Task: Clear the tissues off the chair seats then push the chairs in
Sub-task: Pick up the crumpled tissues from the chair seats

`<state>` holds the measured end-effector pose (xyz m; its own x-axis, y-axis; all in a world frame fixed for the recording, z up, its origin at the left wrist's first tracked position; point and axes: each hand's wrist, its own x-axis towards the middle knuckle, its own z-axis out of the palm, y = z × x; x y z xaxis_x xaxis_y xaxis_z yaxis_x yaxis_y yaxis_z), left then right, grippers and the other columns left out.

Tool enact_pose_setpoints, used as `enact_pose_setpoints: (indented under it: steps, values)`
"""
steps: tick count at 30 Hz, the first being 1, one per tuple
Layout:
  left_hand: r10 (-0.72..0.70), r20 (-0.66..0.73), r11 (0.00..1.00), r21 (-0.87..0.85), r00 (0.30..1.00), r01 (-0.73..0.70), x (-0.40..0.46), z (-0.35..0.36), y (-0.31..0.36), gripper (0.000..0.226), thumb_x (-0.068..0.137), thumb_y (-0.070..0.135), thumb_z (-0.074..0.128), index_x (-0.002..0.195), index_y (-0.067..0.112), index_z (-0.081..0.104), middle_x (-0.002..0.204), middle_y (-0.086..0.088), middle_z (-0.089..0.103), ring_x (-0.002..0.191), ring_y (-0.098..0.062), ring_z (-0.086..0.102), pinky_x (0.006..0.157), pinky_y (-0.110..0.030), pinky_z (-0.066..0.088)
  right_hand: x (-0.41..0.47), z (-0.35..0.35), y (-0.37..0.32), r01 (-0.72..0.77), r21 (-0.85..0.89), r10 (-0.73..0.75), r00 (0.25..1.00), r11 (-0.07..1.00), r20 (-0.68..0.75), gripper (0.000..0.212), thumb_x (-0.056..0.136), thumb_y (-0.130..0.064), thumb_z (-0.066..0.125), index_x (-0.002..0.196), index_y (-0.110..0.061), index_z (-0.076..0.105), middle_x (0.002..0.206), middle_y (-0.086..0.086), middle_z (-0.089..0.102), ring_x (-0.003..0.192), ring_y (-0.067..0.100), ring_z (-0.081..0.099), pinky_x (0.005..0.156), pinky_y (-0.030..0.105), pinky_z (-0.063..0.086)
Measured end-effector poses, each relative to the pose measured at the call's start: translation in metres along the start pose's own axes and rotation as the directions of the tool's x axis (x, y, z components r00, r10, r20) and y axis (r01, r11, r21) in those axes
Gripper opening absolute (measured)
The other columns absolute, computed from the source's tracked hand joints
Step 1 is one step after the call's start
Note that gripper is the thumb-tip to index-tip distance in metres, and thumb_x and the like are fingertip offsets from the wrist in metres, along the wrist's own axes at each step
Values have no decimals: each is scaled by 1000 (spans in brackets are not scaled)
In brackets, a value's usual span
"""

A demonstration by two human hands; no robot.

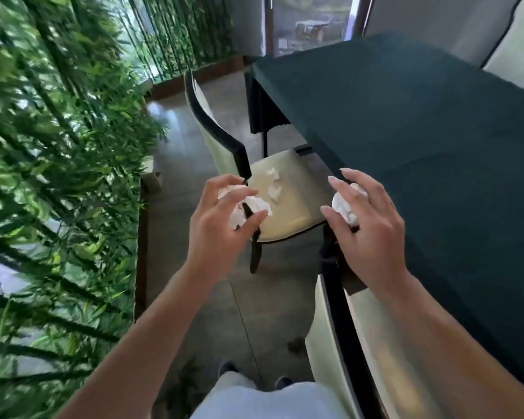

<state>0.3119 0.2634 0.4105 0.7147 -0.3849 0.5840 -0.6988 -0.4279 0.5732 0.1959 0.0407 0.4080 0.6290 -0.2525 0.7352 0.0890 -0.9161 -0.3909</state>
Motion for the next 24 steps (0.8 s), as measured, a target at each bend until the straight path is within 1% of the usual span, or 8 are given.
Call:
enact_pose_setpoints:
  steps: [3,6,8,11,12,15,17,24]
  values:
    - [11,25,1000,-28,1000,-10,28,23,-23,32,88,37,76,112,16,75,127,-2,58,115,-1,54,95,-6,41,18,24,16,-36,-29,37,999,999,19,35,99,-24,72,130,-10,70,137,11,63,119,27,64,100,29,49]
    - [28,50,996,-81,998,-24,60,41,-49,30,88,34,77,110,14,76,125,-3,58,111,2,52,94,-3,39,37,50,28,-60,-70,61,998,996,17,33,99,-25,71,129,-10,71,137,10,63,119,27,64,100,31,49]
    - [6,69,991,-132,998,3,87,49,-68,29,87,31,80,110,14,76,125,-4,59,112,-2,55,95,-2,37,55,66,35,-76,-102,78,997,992,24,33,99,-25,71,128,-10,71,137,10,63,120,28,64,100,34,52]
    - [-11,87,982,-184,996,27,130,55,-93,29,86,28,82,111,14,75,124,-4,59,114,-8,59,98,-8,40,83,86,42,-123,-135,123,992,983,-4,32,99,-21,72,129,-10,70,139,9,61,123,28,62,100,40,54]
    - [7,86,980,-200,996,11,143,57,-99,28,86,27,82,110,15,75,124,-3,59,114,-5,58,98,-9,40,93,90,43,-134,-150,130,991,979,-35,32,99,-21,72,129,-10,70,140,9,61,124,27,62,100,42,54]
    - [44,131,974,-225,990,-14,181,64,-113,26,87,26,82,110,16,75,126,2,58,116,15,48,97,-2,35,122,102,49,-164,-185,146,984,969,-106,32,99,-21,71,129,-10,71,138,9,61,123,27,62,98,44,55]
    - [47,139,976,-217,989,-16,198,68,-121,26,88,28,81,111,16,75,126,4,56,116,20,45,96,0,34,132,111,51,-189,-201,169,979,961,-113,31,100,-22,70,129,-10,71,138,9,62,123,27,62,97,44,55]
    - [16,113,979,-203,994,7,212,84,-139,22,89,25,79,109,19,75,123,8,54,116,10,50,97,-7,41,152,136,76,-155,-170,147,987,973,-58,31,101,-24,69,129,-11,71,138,8,61,123,25,62,96,39,55]
